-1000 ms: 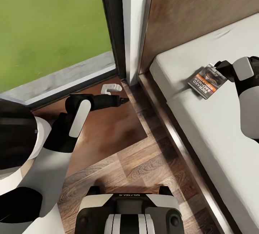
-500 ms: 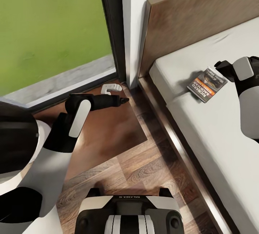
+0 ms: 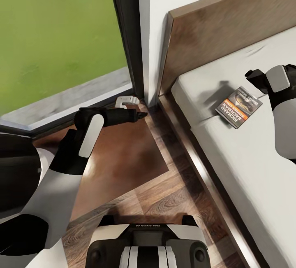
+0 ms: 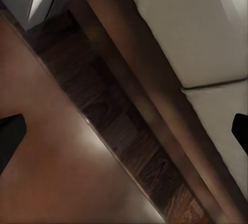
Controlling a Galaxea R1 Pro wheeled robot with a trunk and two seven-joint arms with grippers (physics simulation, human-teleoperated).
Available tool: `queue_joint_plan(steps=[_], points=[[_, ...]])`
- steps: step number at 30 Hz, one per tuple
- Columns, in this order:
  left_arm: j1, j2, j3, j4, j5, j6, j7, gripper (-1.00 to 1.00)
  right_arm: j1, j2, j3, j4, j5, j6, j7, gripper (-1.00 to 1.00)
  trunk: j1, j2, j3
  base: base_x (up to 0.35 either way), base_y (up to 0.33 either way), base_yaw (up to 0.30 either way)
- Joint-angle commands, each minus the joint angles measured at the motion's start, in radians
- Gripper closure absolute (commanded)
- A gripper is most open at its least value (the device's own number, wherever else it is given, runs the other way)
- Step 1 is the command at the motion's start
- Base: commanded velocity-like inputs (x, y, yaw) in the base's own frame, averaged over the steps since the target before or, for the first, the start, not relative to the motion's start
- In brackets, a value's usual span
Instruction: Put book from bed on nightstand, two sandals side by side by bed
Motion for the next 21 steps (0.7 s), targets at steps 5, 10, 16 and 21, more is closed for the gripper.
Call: queue_joint_plan(steps=[5, 10, 16, 21], points=[[-0.001, -0.001, 0.001, 0.000, -0.005, 0.004, -0.005, -1.00, 0.000, 0.000, -0.001, -0.002, -0.010, 0.003, -0.007, -1.00, 0.000, 0.000, -0.005, 0.009, 0.000, 0.000], [-0.001, -0.001, 0.001, 0.000, -0.005, 0.004, -0.006, -1.00, 0.000, 0.000, 0.000, -0.002, -0.010, 0.003, -0.007, -1.00, 0.000, 0.000, -0.013, 0.002, 0.000, 0.000], [0.000, -0.001, 0.001, 0.000, -0.005, 0.004, -0.005, -1.00, 0.000, 0.000, 0.000, -0.002, -0.010, 0.003, -0.007, -1.00, 0.000, 0.000, -0.022, 0.000, -0.001, 0.000], [-0.001, -0.001, 0.000, 0.000, -0.005, 0.004, -0.002, -1.00, 0.000, 0.000, 0.001, -0.002, -0.010, 0.002, -0.007, -1.00, 0.000, 0.000, -0.027, 0.000, -0.130, 0.000]])
